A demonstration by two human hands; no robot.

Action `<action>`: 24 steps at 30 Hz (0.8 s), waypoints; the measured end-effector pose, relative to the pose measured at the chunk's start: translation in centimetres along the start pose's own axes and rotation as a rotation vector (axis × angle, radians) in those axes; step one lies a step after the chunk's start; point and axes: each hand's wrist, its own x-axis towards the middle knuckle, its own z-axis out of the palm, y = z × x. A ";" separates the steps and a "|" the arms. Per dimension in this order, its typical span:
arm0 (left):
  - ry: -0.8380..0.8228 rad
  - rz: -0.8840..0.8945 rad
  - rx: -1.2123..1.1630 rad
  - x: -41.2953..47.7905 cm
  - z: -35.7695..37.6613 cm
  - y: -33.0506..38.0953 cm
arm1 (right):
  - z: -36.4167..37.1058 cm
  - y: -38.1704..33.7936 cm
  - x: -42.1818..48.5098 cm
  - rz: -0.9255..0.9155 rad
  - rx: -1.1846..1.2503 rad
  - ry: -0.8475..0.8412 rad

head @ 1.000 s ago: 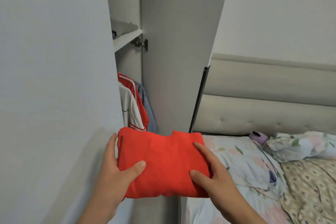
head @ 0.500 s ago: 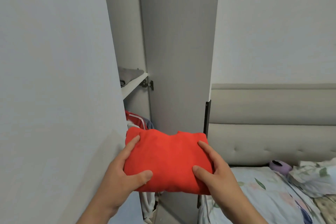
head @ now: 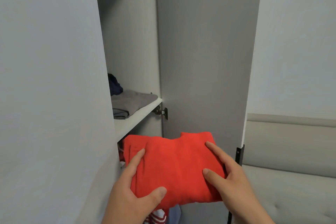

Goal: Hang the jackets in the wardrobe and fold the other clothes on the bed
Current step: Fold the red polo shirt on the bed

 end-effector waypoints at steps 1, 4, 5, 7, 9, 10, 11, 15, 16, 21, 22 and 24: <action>0.038 -0.013 0.007 1.3 0.7 0.0 | -0.2 0.2 1.8 -0.018 0.009 -0.015; 0.105 -0.041 0.051 4.5 2.7 -0.2 | -0.8 0.9 7.0 -0.068 0.032 -0.052; 0.118 -0.036 0.042 5.1 3.1 -0.4 | -1.0 1.1 8.6 -0.087 0.047 -0.059; 0.113 -0.049 0.028 8.7 3.7 -0.7 | -1.3 1.5 11.9 -0.118 0.080 -0.064; 0.074 -0.073 0.011 11.3 3.5 -0.9 | -1.3 1.8 14.6 -0.133 0.121 -0.097; 0.066 -0.077 -0.022 12.3 3.4 -0.6 | -1.1 1.9 15.7 -0.133 0.138 -0.120; 0.102 -0.064 -0.051 13.6 3.7 -0.2 | -0.9 2.0 16.8 -0.133 0.153 -0.143; 0.369 0.008 0.126 13.0 5.2 1.1 | 0.8 2.1 20.2 -0.152 0.228 -0.230; 0.402 0.030 0.160 13.6 5.4 1.1 | 1.3 1.9 20.9 -0.155 0.244 -0.242; 0.587 0.060 0.247 15.9 4.9 0.4 | 3.3 1.6 24.5 -0.189 0.394 -0.284; 0.618 0.059 0.259 16.3 4.7 0.3 | 3.8 1.3 25.2 -0.206 0.406 -0.300; 0.679 0.081 0.265 17.4 4.3 -0.1 | 4.6 0.7 26.6 -0.235 0.414 -0.312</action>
